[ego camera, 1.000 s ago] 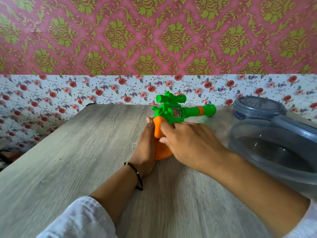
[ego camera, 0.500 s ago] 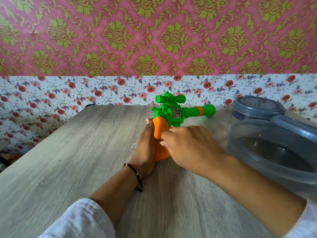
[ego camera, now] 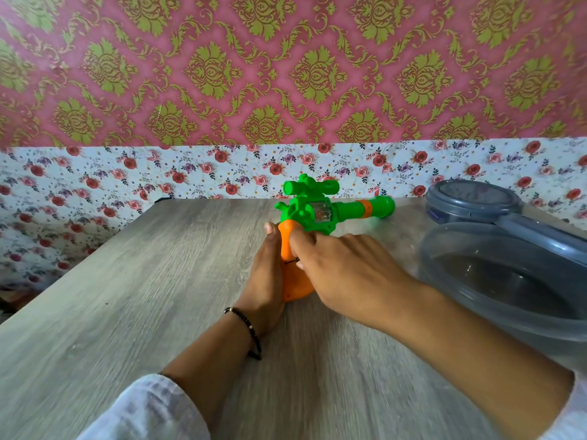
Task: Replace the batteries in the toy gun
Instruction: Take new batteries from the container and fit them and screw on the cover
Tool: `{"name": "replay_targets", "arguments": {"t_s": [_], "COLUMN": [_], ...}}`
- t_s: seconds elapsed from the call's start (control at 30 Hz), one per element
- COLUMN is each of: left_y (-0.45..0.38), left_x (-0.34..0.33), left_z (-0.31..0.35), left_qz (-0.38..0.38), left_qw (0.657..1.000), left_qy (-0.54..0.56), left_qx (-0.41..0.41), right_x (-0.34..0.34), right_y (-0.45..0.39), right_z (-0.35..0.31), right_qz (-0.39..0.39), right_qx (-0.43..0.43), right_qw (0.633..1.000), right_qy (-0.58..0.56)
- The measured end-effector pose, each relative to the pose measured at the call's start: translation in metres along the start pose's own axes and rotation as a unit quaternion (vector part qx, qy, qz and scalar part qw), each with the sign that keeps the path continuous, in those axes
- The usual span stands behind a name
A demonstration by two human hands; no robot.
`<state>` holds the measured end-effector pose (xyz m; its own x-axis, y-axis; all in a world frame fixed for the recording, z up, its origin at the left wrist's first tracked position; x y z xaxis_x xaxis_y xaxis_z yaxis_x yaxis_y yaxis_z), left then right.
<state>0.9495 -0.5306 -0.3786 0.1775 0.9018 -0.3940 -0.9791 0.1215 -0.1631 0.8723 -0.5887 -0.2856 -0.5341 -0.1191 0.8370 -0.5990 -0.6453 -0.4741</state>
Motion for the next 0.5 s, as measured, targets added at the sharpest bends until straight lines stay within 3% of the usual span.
{"name": "replay_targets", "arguments": {"t_s": [0.13,0.37,0.5], "left_y": [0.000,-0.001,0.001], "left_x": [0.000,0.008,0.008], "left_z": [0.002,0.005,0.005], "left_qz": [-0.001,0.026,0.034], "left_qw": [1.000,0.994,0.994], "left_qy": [-0.012,-0.086,-0.092], "left_qx": [-0.016,-0.058,-0.048], "right_x": [0.001,0.010,0.006], "right_y": [-0.001,0.003,0.005], "right_z": [0.001,-0.003,0.001], "right_qz": [0.003,0.099,0.070], "right_qx": [-0.012,-0.010,-0.033], "right_qw": [0.997,0.991,0.993], "right_qy": [0.070,0.091,0.095]}}
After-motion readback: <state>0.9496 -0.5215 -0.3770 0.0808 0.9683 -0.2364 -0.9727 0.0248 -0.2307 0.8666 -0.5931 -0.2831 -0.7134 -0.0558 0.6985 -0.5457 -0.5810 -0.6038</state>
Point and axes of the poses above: each hand's wrist, its own y-axis away from the middle knuckle, its own x-axis out of the back of the hand, z = x × y, the point moved 8 cm from there along -y, towards the middle knuckle, and after that the axes turned 1 degree about -x, right-handed, at the moved point
